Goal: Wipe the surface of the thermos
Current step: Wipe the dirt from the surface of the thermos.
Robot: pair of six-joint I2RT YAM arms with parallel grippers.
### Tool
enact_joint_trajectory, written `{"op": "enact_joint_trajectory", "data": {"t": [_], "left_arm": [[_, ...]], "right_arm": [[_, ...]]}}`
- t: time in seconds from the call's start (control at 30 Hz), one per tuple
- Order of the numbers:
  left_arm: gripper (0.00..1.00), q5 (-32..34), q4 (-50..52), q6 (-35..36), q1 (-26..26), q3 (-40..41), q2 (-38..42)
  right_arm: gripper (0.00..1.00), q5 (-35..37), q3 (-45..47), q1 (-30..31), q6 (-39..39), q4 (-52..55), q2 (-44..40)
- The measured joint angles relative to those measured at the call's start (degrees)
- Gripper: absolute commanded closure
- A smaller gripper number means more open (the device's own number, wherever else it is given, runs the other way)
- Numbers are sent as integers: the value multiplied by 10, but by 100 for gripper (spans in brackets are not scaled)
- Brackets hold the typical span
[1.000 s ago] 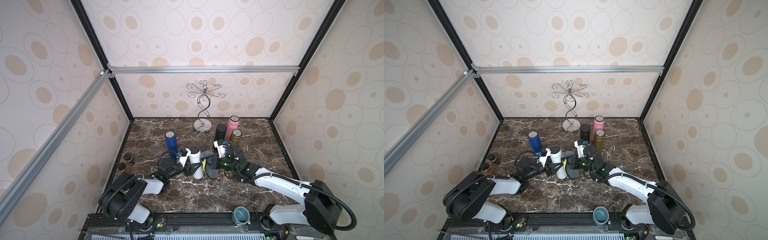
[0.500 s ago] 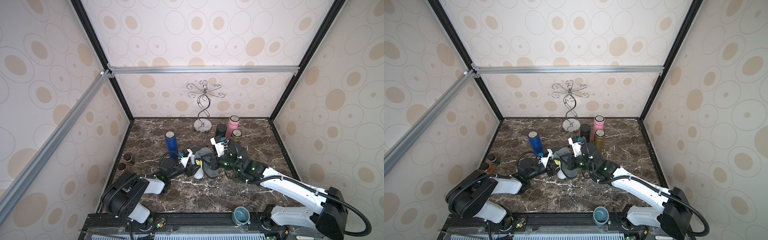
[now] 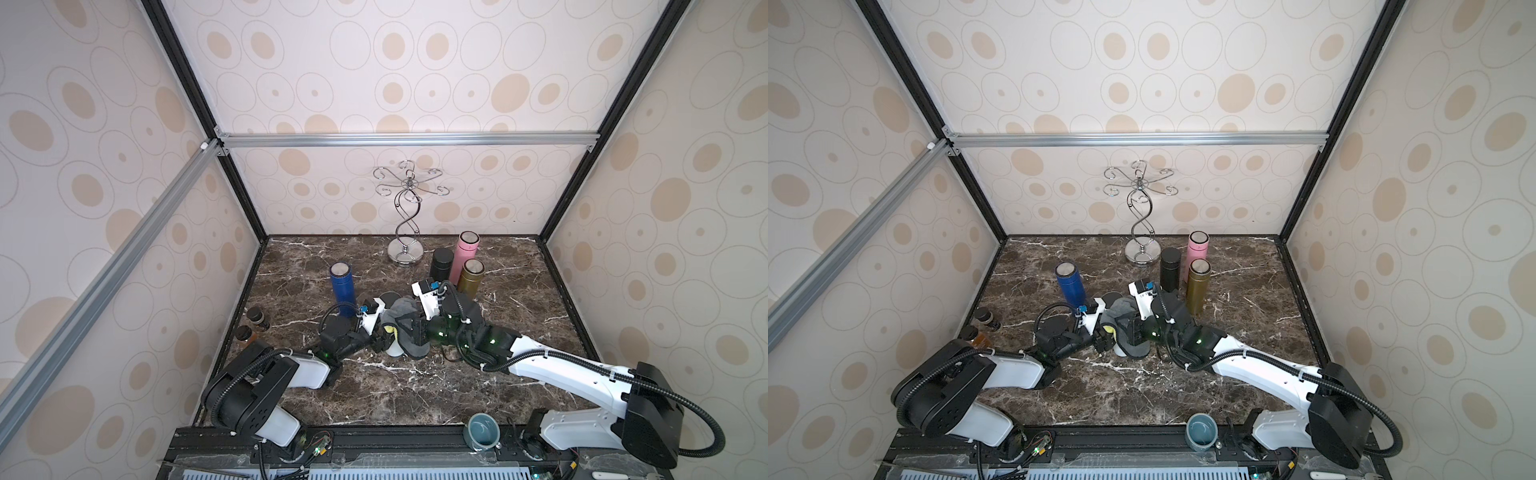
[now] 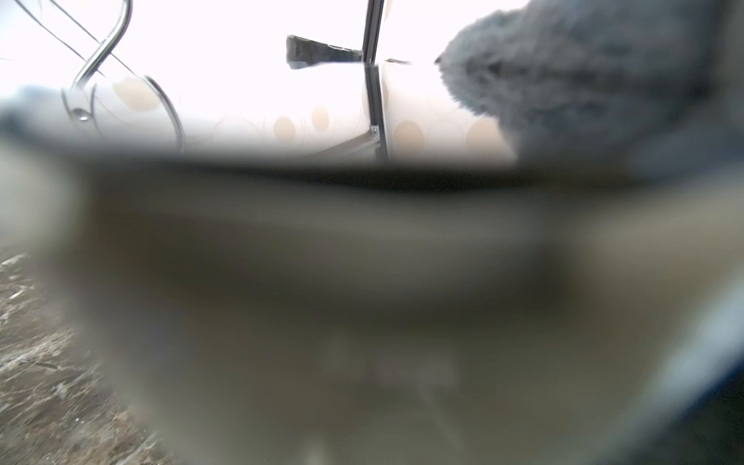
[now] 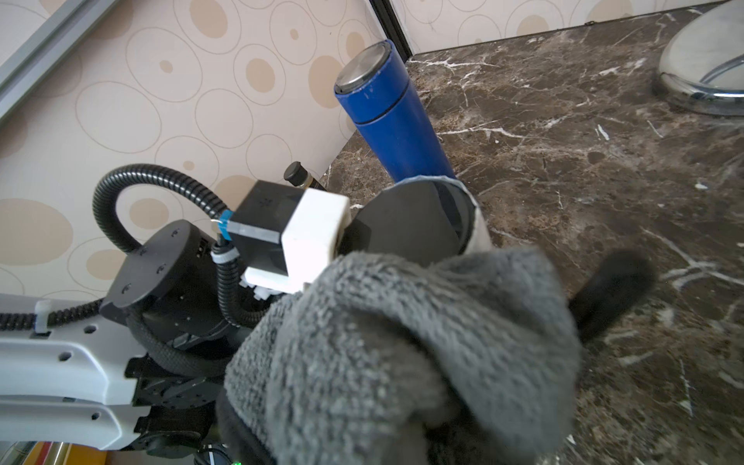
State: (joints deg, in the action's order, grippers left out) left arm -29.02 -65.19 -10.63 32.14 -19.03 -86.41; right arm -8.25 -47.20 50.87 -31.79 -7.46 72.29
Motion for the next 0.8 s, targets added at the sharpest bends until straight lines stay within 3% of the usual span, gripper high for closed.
{"op": "enact_joint_trajectory", "data": {"t": [0.37, 0.6, 0.8], "left_arm": [[100, -7, 2, 14, 8, 0, 1], [100, -3, 15, 34, 24, 0, 11], [100, 4, 22, 41, 28, 0, 12]], "right_arm": [[100, 62, 28, 1, 24, 142, -93], [100, 76, -113, 1, 71, 188, -83], [100, 76, -229, 1, 94, 175, 0]]}}
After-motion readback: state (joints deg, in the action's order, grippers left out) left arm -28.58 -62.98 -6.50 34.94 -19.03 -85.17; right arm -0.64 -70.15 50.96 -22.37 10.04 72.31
